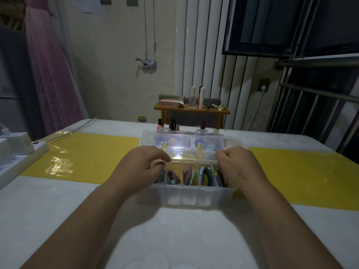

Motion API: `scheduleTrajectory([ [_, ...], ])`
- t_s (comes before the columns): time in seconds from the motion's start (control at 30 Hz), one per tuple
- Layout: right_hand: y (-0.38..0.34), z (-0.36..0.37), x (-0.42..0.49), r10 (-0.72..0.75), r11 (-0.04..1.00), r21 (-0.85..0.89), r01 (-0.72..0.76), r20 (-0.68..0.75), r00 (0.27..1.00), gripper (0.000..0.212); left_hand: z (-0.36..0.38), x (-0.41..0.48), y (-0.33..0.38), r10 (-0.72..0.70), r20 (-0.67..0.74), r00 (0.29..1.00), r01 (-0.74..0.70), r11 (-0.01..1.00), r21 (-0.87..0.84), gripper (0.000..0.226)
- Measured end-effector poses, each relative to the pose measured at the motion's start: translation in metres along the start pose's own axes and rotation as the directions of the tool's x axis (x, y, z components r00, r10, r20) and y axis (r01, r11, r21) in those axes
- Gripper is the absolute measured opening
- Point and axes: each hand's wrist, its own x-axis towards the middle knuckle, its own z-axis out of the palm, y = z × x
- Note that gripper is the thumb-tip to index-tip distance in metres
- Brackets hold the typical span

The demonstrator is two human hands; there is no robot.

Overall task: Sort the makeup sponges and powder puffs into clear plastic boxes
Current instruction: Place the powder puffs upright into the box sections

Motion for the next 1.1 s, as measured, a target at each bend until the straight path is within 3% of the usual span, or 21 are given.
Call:
scheduleTrajectory([
  [0.1,0.001,0.001,0.0,0.019,1.0,-0.017,-0.018,0.031,0.999,0.049,-0.001,-0.001,0.0,-0.006,-0.058,0.998,0.004,0.999,-0.044,0.023],
  [0.23,0.0,0.0,-0.001,0.005,1.0,-0.016,-0.006,-0.031,1.0,0.047,-0.002,0.0,0.001,-0.06,-0.101,0.993,0.058,0.998,-0.018,0.024],
  [0.4,0.001,0.002,0.001,0.041,0.989,-0.146,-0.036,0.027,0.999,0.041,-0.005,0.001,-0.006,-0.14,-0.166,0.976,0.133,0.99,-0.054,0.029],
  [0.7,-0.003,0.006,-0.004,-0.052,0.992,-0.118,0.053,0.014,0.999,0.038,-0.01,0.004,-0.027,-0.345,-0.179,0.921,0.269,0.899,-0.347,0.04],
  [0.97,-0.008,0.015,-0.005,-0.216,0.974,-0.067,0.217,0.023,0.976,0.021,-0.018,0.001,-0.041,-0.47,-0.143,0.871,0.428,0.869,-0.247,0.04],
  [1.1,-0.009,0.015,-0.006,-0.251,0.966,-0.049,0.254,0.064,0.966,0.019,-0.022,0.001,-0.051,-0.524,-0.011,0.852,0.516,0.842,-0.155,0.035],
])
